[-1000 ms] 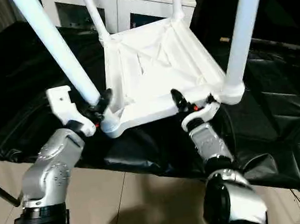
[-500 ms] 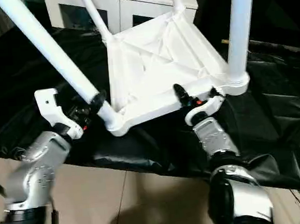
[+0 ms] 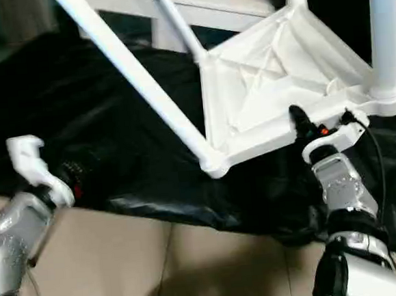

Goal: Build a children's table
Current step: Flip table

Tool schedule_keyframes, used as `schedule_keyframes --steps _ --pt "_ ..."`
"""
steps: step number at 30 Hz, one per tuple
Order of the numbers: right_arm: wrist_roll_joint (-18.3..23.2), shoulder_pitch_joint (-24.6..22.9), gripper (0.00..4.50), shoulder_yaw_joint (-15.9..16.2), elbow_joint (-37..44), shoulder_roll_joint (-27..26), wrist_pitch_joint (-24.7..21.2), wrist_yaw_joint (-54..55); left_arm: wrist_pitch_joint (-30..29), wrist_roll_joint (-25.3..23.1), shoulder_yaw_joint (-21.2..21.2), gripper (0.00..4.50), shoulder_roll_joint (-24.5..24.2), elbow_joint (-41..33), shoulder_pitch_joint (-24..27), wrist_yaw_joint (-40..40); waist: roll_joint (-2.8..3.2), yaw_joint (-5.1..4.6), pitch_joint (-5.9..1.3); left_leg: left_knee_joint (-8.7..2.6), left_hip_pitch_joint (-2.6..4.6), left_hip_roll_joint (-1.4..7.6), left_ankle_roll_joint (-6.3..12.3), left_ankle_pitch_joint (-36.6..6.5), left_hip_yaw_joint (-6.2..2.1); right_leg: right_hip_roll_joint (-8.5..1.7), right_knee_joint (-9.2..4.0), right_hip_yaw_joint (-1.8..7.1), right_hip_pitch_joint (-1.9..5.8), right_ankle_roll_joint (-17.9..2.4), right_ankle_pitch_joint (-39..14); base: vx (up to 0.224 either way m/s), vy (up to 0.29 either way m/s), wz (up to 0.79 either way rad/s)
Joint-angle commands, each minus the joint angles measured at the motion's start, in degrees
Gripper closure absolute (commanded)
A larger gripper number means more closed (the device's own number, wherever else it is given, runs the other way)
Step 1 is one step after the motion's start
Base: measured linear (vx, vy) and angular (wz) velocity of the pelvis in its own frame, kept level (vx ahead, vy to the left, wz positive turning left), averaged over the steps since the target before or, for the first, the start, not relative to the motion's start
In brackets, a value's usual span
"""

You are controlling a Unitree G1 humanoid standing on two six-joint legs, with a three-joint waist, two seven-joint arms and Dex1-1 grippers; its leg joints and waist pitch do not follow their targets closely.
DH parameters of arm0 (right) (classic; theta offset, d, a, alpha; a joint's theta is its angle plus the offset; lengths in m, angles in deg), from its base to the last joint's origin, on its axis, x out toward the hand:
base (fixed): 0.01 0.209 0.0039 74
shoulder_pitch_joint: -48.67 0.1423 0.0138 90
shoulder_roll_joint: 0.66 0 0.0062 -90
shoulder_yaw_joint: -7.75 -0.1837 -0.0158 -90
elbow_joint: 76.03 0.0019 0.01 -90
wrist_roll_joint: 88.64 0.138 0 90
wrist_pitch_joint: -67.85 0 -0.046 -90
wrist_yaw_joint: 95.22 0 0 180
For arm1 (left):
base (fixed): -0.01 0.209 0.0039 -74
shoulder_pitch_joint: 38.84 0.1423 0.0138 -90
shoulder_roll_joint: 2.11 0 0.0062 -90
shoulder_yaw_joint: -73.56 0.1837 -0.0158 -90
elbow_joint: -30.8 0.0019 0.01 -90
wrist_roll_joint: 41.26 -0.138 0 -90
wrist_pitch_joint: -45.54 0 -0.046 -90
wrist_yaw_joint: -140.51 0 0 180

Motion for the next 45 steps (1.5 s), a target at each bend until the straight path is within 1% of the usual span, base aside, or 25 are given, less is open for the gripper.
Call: schedule_keyframes --steps 1,2,3,4,6,8,10,14,15,16,19,21,23,24,25,27,29,31,33,35,36,37,38,43,45 --pt "-2.55 -0.03 2.43 1.02 3.67 2.19 0.67 0.56 -1.28 1.01 2.72 0.0 -1.71 -3.47 1.01 5.21 -0.01 -0.27 -3.42 -4.29 1.52 2.32 -2.61 -10.71 -1.39 -3.56 -4.91 2.14 1.39 -6.8 -8.25 0.0 0.0 0.0" --pt "-2.83 0.12 2.43 1.04 4.68 2.66 0.25 0.99 -2.48 1.81 5.84 0.0 -5.41 -7.51 2.49 12.25 -0.14 -0.45 -3.46 -4.17 1.45 2.26 -2.1 -9.52 -1.4 -3.52 -4.77 2.13 1.45 -7.19 -7.24 0.0 0.0 0.0" --pt "-3.26 0.15 2.43 1.24 5.23 2.91 0.3 1.35 -3.54 2.92 6.72 0.0 -6.71 -9.18 2.74 14.15 -0.16 -0.74 -3.54 -4.11 1.2 2.23 -1.4 -7.82 -1.36 -3.35 -4.38 2.12 1.54 -7.48 -5.78 0.0 0.0 0.0" --pt "-3.49 0.16 2.43 1.35 5.52 3.04 0.33 1.54 -4.09 3.49 7.18 0.0 -7.39 -10.06 2.87 15.14 -0.28 -0.86 -3.49 -4.08 1.34 2.22 -1.27 -7.35 -1.24 -3.26 -4.31 2.09 1.38 -7.77 -5.31 0.0 0.0 0.0" --pt "-6.47 0.61 2.43 3.33 7.4 4.48 1.3 2.98 -6.02 5.89 10.96 0.0 -11.98 -15.6 1.48 19.35 0.01 -1.04 -3.43 -3.98 1.52 2.17 -1.05 -6.11 -1.08 -2.94 -3.99 2.05 1.22 -8.85 -3.11 0.0 0.0 0.0" --pt "-8.0 1.22 2.43 4.27 8.17 5.14 1.77 3.99 -6.77 6.28 13.57 0.0 -13.17 -18.48 -0.43 20.58 0.14 -1.14 -3.24 -4.02 1.67 2.15 -1.33 -6.76 -0.92 -2.84 -4.14 2.15 1.12 -9.01 -3.53 0.0 0.0 0.0" --pt "-9.27 1.72 2.43 5.11 8.62 5.52 2.15 4.89 -7.18 6.26 15.25 0.0 -12.94 -19.66 -2.24 21.39 -0.05 -1.22 -3.16 -4.07 1.62 2.12 -2.24 -8.06 -0.85 -2.95 -4.35 2.21 1.2 -8.66 -5.94 0.0 0.0 0.0" --pt "-13.18 2.58 2.44 7.71 9.25 6.16 3.33 6.9 -1.44 -1.3 17.55 0.0 -10.44 -15.98 -7.65 19.31 -0.08 -1.37 -3.07 -4.1 1.49 2.14 -3.63 -9.97 -0.96 -3.09 -4.95 2.46 1.26 -6.35 -9.99 0.0 0.0 0.0" --pt "-14.06 2.6 2.45 8.31 9.65 6.34 3.49 7.43 -0.57 -2.18 17.5 0.0 -10.02 -15.32 -8.78 18.64 -0.24 -1.31 -3.15 -3.96 1.69 2.15 -3.79 -10.02 -0.92 -3.09 -4.98 2.53 1.16 -5.81 -9.86 0.0 0.0 0.0" --pt "-15.03 2.57 2.45 8.95 10.02 6.57 3.76 7.97 0.14 -2.66 17.39 0.0 -9.73 -14.9 -9.62 18.18 -0.26 -1.34 -3.25 -3.99 1.53 2.12 -3.86 -9.48 -1.01 -3.12 -4.82 2.49 1.38 -5.76 -9.36 0.0 0.0 0.0" --pt "-18.53 2.46 2.45 12.02 12.15 7.46 4.27 9.28 4.08 -6.0 18.46 0.0 -10.16 -13.45 -13.82 16.71 -0.22 -1.24 -3.41 -3.87 1.54 2.1 -3.69 -8.0 -1.07 -2.92 -4.52 2.35 1.42 -5.68 -6.49 0.0 0.0 0.0" --pt "-19.99 2.94 2.45 12.71 13.0 7.51 4.38 10.88 8.23 -12.74 21.29 0.0 -11.81 -10.94 -16.87 15.23 -0.11 -1.09 -3.49 -3.79 1.6 2.11 -3.44 -7.18 -1.09 -2.84 -4.46 2.34 1.33 -5.34 -4.98 0.0 0.0 0.0" --pt "-20.66 3.02 2.49 13.04 13.1 7.65 4.68 11.24 9.39 -14.24 21.96 0.0 -12.19 -10.19 -17.49 15.3 -0.21 -1.18 -3.54 -3.75 1.53 2.09 -3.68 -6.85 -1.07 -2.89 -4.17 2.33 1.46 -5.5 -3.94 0.0 0.0 0.0" --pt "-22.55 3.36 2.51 14.21 13.13 7.77 5.77 12.01 13.17 -21.43 24.41 0.0 -13.15 -5.81 -21.0 13.04 -0.45 -1.12 -3.55 -3.71 1.53 2.15 -3.58 -6.74 -1.05 -2.89 -4.25 2.33 1.43 -5.74 -3.43 0.0 0.0 0.0" --pt "-22.97 3.49 2.51 14.51 13.21 7.65 6.02 12.36 15.68 -24.2 25.33 0.0 -13.47 -3.91 -22.3 12.34 -0.21 -0.94 -3.53 -3.63 1.77 2.16 -3.55 -7.09 -0.98 -2.78 -4.35 2.37 1.15 -5.48 -3.89 0.0 0.0 0.0" --pt "-23.44 3.68 2.56 14.89 13.33 7.46 6.31 12.85 19.3 -27.95 26.57 0.0 -13.9 -1.29 -24.06 11.39 -0.24 -0.87 -3.62 -3.66 1.65 2.11 -3.73 -6.85 -1.08 -2.89 -4.12 2.35 1.36 -5.48 -3.56 0.0 0.0 0.0" --pt "-23.89 4.2 2.59 15.56 13.4 6.53 6.56 13.63 26.54 -32.1 27.63 0.0 -13.25 4.59 -28.84 9.65 -0.58 -0.71 -3.72 -3.63 1.63 2.12 -3.91 -6.22 -1.12 -2.95 -3.9 2.29 1.51 -5.85 -1.75 0.0 0.0 0.0" --pt "-24.24 4.37 2.62 15.84 13.32 6.1 6.7 13.72 29.16 -33.8 27.86 0.0 -12.92 6.96 -31.54 8.12 -0.38 -0.41 -3.89 -3.57 1.69 2.06 -3.8 -5.34 -1.19 -2.93 -3.61 2.26 1.57 -6.37 0.28 0.0 0.0 0.0" --pt "-24.43 4.43 2.62 16.02 13.27 5.8 6.76 13.66 31.39 -35.24 27.74 0.0 -12.59 8.41 -33.64 6.64 -0.74 -0.31 -3.86 -3.58 1.61 2.1 -3.78 -4.91 -1.23 -3.01 -3.5 2.18 1.69 -6.89 2.07 0.0 0.0 0.0" --pt "-24.98 4.6 2.63 16.4 13.21 5.31 6.99 13.77 37.13 -39.1 27.83 0.0 -12.2 11.49 -37.94 2.86 -0.81 -0.26 -3.87 -3.49 1.62 2.1 -3.5 -4.86 -1.19 -2.99 -3.34 2.18 1.75 -7.44 3.63 0.0 0.0 0.0" --pt "-24.98 4.6 2.64 16.4 13.21 5.31 6.99 13.77 37.13 -39.1 27.83 0.0 -12.2 11.49 -37.94 2.86 -0.91 -0.24 -3.91 -3.44 1.55 2.11 -3.45 -4.65 -1.23 -3.13 -3.21 2.2 1.94 -7.54 4.03 0.0 0.0 0.0" --pt "-25.35 5.12 2.64 16.73 12.9 4.85 7.18 14.06 42.24 -40.89 28.43 0.0 -11.81 13.75 -41.17 1.76 -1.44 -0.26 -3.86 -3.46 1.46 2.12 -3.33 -4.45 -1.2 -3.17 -3.25 2.16 2.01 -7.61 3.92 0.0 0.0 0.0" --pt "-25.48 5.33 2.64 16.87 12.78 4.69 7.27 14.16 43.94 -41.41 28.59 0.0 -11.58 14.68 -42.17 1.62 -1.16 -0.1 -3.8 -3.47 1.61 2.09 -3.26 -5.23 -1.17 -3.27 -3.48 2.21 1.84 -7.42 2.04 0.0 0.0 0.0" --pt "-26.25 6.33 2.64 17.77 12.39 3.81 7.93 14.22 50.69 -43.18 29.57 0.0 -10.6 18.68 -45.28 1.8 -1.26 -0.14 -3.75 -3.51 1.66 2.19 -3.72 -5.46 -1.23 -3.35 -3.32 2.16 1.76 -7.9 2.02 0.0 0.0 0.0" --pt "-26.87 7.04 2.64 18.24 12.3 3.43 8.28 14.36 51.96 -46.22 30.57 0.0 -10.71 22.85 -47.72 -0.59 -1.24 -0.19 -3.72 -3.52 1.68 2.17 -3.71 -5.8 -1.21 -3.34 -3.44 2.18 1.64 -7.76 1.28 0.0 0.0 0.0"
